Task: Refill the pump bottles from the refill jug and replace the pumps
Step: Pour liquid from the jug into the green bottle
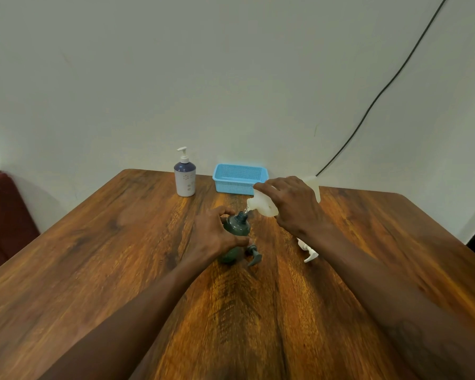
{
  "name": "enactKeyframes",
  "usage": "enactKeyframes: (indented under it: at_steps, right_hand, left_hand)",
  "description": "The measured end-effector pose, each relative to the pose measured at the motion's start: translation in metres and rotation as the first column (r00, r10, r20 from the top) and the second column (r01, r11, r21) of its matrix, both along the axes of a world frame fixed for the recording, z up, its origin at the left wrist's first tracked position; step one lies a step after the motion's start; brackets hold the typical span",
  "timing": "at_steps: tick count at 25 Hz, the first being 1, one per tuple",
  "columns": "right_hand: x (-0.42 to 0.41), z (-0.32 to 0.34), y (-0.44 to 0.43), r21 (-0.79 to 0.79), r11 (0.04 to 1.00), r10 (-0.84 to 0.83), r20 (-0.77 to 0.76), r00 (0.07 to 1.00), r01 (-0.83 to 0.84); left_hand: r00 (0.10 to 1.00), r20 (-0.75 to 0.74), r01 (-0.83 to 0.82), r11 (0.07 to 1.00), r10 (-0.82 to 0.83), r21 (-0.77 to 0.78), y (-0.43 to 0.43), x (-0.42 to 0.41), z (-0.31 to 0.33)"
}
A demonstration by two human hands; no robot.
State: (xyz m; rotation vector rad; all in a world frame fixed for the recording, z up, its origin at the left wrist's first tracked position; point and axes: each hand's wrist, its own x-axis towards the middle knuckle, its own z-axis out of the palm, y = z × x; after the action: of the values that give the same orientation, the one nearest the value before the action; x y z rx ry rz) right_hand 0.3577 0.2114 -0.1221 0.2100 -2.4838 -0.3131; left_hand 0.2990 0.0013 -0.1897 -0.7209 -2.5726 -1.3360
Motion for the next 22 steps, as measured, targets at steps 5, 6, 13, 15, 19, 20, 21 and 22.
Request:
enactKeyframes:
  at_steps: [5,6,13,15,19,20,21,22]
  right_hand:
    - [0.004,-0.003,-0.002,-0.117,0.993,0.01,0.006,1.0,-0.009]
    - [0.003,-0.004,-0.001,-0.145,0.989,0.013,0.003,1.0,-0.012]
    - [0.001,-0.005,0.002,-0.461,0.888,-0.028,-0.02,0.999,0.015]
    - [0.0,-0.007,0.003,-0.521,0.852,-0.064,-0.018,0.998,0.045]
    - [-0.008,-0.013,0.01,-0.652,0.748,-0.106,0.071,0.992,0.127]
    - [-0.011,-0.015,0.011,-0.68,0.72,-0.097,0.102,0.99,0.141]
    - [-0.014,-0.018,0.013,-0.707,0.692,-0.076,0.131,0.988,0.147]
    - [-0.017,-0.021,0.014,-0.735,0.662,-0.047,0.156,0.987,0.148]
  left_hand:
    - [1.0,0.002,0.014,1.0,-0.014,0.021,0.002,0.003,0.003]
    - [1.0,0.005,0.018,1.0,-0.018,0.022,0.002,0.003,0.004]
    - [1.0,0.013,0.02,0.998,-0.02,0.055,0.007,-0.001,0.002]
    - [1.0,0.008,0.011,0.998,-0.012,0.058,0.007,-0.005,0.0]
    - [1.0,0.01,-0.005,0.997,0.004,0.072,0.009,-0.011,-0.002]
    - [1.0,0.012,-0.005,0.997,0.004,0.079,0.01,-0.012,-0.003]
    - [1.0,0.012,-0.004,0.996,0.003,0.088,0.011,-0.013,-0.002]
    - [1.0,0.013,-0.005,0.995,0.003,0.096,0.012,-0.014,-0.002]
